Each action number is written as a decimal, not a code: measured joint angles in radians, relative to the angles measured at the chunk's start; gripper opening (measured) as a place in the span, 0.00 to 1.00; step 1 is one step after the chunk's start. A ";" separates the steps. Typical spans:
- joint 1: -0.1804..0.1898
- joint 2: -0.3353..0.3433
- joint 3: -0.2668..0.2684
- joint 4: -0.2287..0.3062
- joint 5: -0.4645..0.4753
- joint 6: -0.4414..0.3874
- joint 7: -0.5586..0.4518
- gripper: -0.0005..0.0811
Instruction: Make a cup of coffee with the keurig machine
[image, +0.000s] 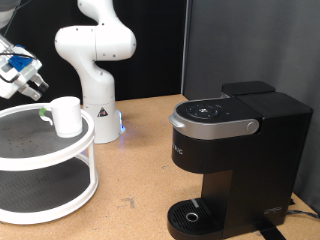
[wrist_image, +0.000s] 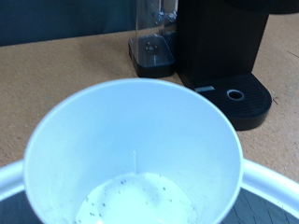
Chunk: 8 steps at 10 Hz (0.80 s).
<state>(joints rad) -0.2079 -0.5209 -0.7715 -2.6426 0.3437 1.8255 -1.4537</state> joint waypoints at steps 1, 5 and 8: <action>0.000 0.001 0.000 -0.009 0.000 0.020 0.000 0.64; 0.003 0.018 0.000 -0.032 -0.006 0.082 -0.002 0.96; 0.009 0.051 0.003 -0.049 -0.014 0.121 -0.018 0.99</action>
<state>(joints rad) -0.1989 -0.4702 -0.7689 -2.6914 0.3301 1.9466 -1.4721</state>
